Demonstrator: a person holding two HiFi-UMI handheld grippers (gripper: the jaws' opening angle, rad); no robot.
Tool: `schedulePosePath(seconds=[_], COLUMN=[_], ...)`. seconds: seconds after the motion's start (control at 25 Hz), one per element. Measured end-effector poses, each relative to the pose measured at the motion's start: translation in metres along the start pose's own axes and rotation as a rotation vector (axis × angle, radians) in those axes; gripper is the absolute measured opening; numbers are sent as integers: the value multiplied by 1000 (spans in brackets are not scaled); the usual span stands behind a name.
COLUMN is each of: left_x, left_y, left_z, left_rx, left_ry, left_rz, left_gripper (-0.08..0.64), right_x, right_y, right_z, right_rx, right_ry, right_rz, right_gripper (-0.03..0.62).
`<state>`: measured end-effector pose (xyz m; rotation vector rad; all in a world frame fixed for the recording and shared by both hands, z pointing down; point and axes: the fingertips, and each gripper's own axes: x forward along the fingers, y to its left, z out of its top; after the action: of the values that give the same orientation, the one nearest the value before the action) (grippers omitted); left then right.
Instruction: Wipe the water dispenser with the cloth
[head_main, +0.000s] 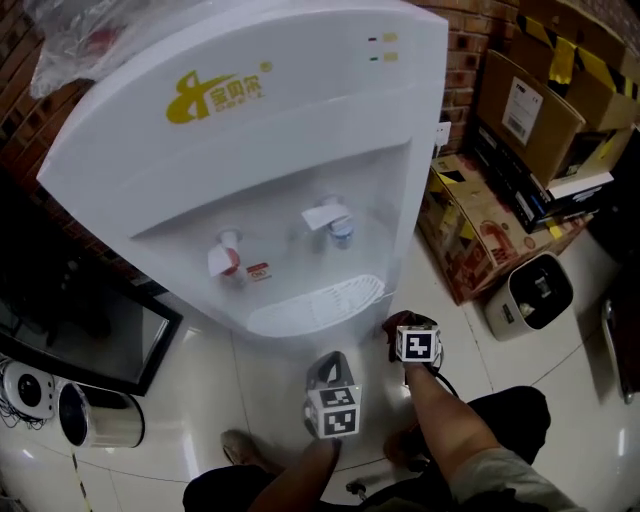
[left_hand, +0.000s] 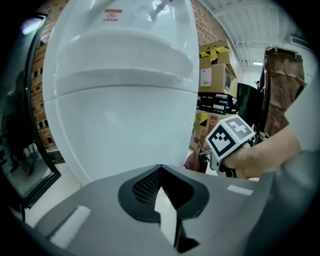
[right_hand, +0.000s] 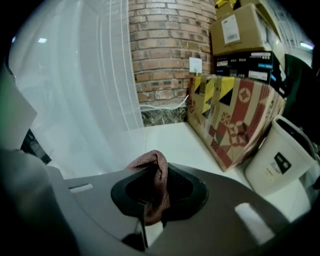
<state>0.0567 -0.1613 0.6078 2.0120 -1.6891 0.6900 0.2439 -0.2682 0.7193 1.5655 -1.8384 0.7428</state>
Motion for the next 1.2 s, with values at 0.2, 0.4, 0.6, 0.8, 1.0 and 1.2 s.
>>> schedulePosePath(seconds=[0.2,0.4,0.6,0.8,1.0,1.2], left_x=[-14,-48,-92,-153,-198,-214], left_y=[-24,-31,-53,-79,-106,-92], left_z=[38,60,98,163,229,235], left_rx=[-51,-166,-135,-31,21,-77], left_ry=[-124,-193,-232,-301,-392,-426], left_rz=[55,139,163,208,215,239], left_gripper=[0,0,0,0,0,0], right_x=[-44,-107,-196,-296,-355,-382], right_y=[-19,-14,-2,-2,-4,6], right_z=[76,125,175,223,252,262], right_rx=[-130,-281,-384,-473,-350,-418], right_ry=[-189,-316,-408,-571,-686,-755], right_rz=[35,171,415,627,783,776], right_gripper=[48,48,46,46,46,46])
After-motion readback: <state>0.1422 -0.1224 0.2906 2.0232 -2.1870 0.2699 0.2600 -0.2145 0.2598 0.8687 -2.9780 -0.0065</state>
